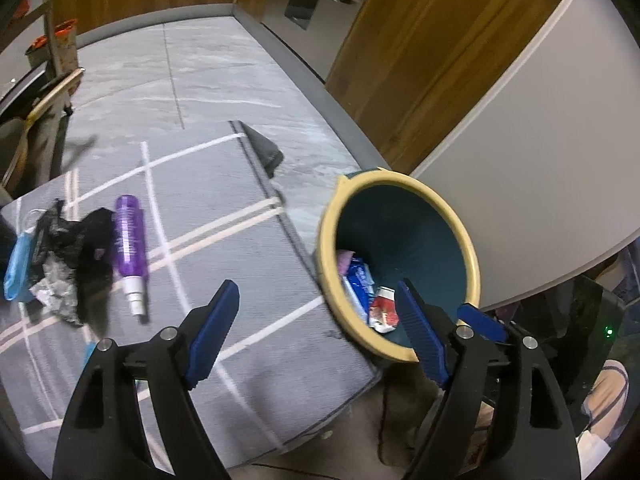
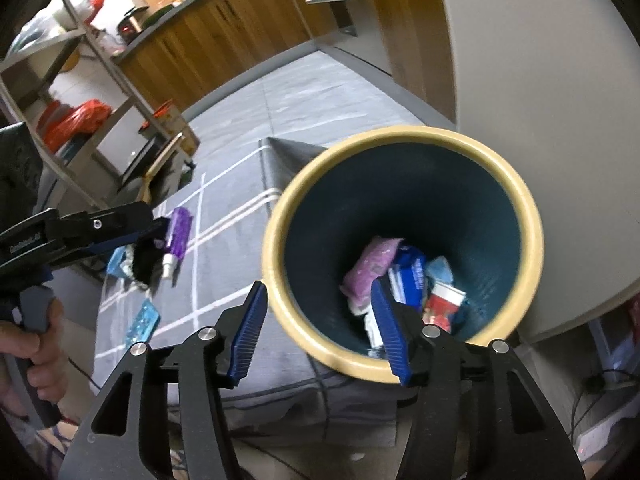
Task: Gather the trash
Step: 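Open both grippers over the bin to drop the cup and wrapper, then move both grippers back over the mat toward the remaining trash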
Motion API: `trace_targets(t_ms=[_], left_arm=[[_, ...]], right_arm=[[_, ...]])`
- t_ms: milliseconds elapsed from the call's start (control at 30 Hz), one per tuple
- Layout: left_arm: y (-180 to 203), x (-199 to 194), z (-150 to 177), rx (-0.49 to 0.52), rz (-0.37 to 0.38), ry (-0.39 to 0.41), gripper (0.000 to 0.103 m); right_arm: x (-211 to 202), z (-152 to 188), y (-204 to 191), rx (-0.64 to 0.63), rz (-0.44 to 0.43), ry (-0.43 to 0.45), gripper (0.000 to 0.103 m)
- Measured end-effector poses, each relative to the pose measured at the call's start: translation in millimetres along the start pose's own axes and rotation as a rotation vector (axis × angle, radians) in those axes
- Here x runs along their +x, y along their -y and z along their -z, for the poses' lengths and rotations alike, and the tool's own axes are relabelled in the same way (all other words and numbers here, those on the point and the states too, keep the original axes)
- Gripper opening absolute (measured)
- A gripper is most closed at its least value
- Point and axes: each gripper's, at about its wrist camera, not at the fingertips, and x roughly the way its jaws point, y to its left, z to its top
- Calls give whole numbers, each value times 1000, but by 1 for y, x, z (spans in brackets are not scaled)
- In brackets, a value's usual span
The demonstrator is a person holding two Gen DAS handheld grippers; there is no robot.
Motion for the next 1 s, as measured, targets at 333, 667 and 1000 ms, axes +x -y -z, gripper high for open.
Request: trace_targets(t_ms=[333, 667, 1000], left_arm=[[-63, -32, 1, -76, -90, 40, 79], [-136, -53, 5, -172, -217, 60, 79], [-175, -32, 7, -168, -311, 11, 79]], right_arm=[[14, -1, -41, -67, -52, -39, 57], [35, -4, -83, -111, -110, -74, 57], [59, -8, -112, -135, -161, -110, 57]])
